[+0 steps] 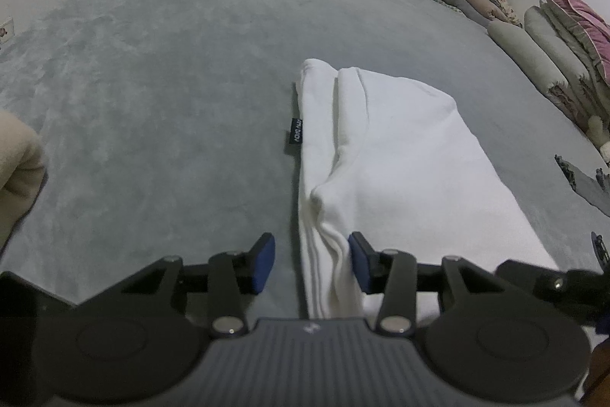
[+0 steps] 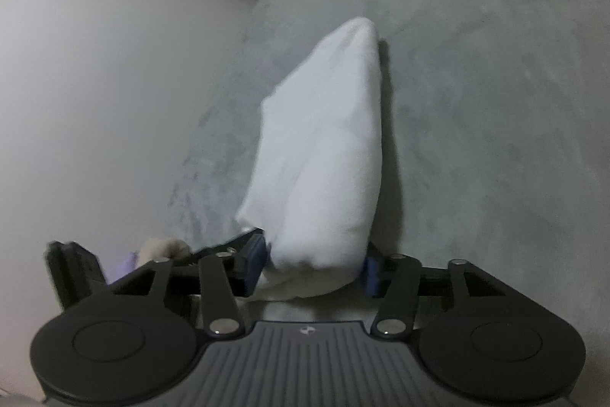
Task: Fold clothes
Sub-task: 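Press the right gripper fingers onto the shirt bundle's end to tuck it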
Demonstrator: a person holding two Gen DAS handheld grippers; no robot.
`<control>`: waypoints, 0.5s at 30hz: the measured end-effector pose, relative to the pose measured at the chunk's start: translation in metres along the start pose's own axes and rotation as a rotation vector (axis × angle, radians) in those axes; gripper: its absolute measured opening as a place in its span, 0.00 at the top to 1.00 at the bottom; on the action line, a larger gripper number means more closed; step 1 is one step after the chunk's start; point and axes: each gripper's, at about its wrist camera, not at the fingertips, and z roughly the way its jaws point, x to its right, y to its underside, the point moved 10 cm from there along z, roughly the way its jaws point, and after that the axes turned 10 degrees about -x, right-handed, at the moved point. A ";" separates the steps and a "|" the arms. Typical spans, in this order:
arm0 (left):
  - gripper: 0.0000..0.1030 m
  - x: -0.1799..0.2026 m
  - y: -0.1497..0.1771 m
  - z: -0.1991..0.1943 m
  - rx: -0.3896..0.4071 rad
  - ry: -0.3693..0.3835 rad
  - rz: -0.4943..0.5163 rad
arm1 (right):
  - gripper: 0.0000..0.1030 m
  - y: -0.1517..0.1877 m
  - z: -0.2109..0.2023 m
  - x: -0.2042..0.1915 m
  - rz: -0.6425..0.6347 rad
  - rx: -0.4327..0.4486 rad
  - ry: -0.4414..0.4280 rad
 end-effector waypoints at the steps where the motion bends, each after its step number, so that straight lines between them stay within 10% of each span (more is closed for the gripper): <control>1: 0.61 0.000 0.000 0.000 0.000 -0.001 -0.001 | 0.45 0.002 0.002 0.001 0.008 -0.001 0.004; 15: 0.60 -0.008 0.007 -0.014 -0.002 0.007 -0.025 | 0.36 0.010 0.016 -0.013 0.062 0.109 0.010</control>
